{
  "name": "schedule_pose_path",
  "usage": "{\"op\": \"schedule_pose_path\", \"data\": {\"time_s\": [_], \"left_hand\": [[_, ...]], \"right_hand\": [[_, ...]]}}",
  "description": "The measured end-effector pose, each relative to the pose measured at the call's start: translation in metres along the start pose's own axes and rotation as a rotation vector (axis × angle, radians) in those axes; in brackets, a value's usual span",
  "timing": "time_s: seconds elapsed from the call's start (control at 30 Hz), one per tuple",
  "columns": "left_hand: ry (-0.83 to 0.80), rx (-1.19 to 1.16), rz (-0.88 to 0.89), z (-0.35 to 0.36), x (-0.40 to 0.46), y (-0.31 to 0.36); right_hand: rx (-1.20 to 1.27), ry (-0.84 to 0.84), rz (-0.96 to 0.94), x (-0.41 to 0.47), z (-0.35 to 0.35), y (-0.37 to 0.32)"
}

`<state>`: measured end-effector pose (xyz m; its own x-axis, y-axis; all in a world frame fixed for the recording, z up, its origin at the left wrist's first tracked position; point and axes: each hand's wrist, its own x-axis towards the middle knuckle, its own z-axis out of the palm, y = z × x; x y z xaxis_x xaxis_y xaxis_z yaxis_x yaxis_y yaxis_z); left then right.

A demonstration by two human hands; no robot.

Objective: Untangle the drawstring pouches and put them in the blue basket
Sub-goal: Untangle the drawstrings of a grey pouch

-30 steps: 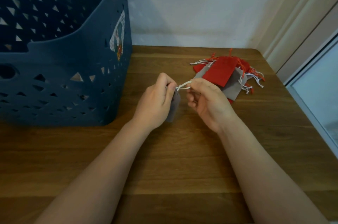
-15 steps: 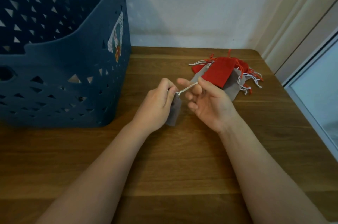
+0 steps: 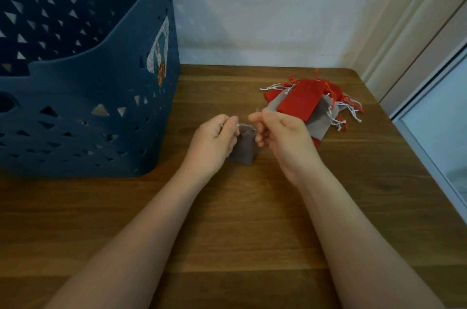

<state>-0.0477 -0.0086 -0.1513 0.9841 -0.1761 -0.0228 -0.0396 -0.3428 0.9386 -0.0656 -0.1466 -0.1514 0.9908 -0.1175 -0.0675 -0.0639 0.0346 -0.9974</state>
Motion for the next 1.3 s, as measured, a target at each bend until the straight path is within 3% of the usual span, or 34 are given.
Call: {"op": "schedule_pose_path", "data": {"time_s": [0.1, 0.3, 0.47, 0.6, 0.77, 0.9, 1.07, 1.2, 1.3], "left_hand": [[0.004, -0.200, -0.050, 0.0016, -0.0019, 0.0027], [-0.041, -0.167, 0.140, 0.0007, -0.0085, 0.0063], [-0.027, -0.294, 0.106, 0.0007, -0.0069, 0.0047], [-0.049, -0.197, 0.105, 0.0010, -0.0037, 0.0009], [0.023, 0.076, 0.257, -0.0007, -0.0038, -0.0016], [0.030, 0.120, 0.287, 0.0002, -0.0038, -0.0018], [-0.056, -0.253, 0.005, -0.0009, -0.0041, 0.0047], [-0.211, -0.562, -0.121, -0.0061, -0.0031, 0.0046], [-0.191, -0.571, -0.187, -0.0035, -0.0023, 0.0025]], "right_hand": [[-0.187, -0.066, -0.068, -0.0024, 0.0047, -0.0009], [-0.339, -0.110, -0.251, -0.0045, 0.0038, -0.0003], [-0.111, -0.045, -0.183, -0.0051, 0.0041, -0.0028], [-0.009, -0.058, -0.172, -0.0050, 0.0029, -0.0046], [-0.110, -0.107, -0.158, -0.0042, 0.0046, -0.0032], [-0.145, -0.115, -0.231, -0.0055, 0.0033, -0.0041], [-0.159, -0.098, -0.332, -0.0067, 0.0082, -0.0019], [-0.055, -0.068, -0.273, -0.0045, 0.0075, 0.0018], [0.066, -0.085, -0.199, -0.0037, 0.0069, 0.0028]]}}
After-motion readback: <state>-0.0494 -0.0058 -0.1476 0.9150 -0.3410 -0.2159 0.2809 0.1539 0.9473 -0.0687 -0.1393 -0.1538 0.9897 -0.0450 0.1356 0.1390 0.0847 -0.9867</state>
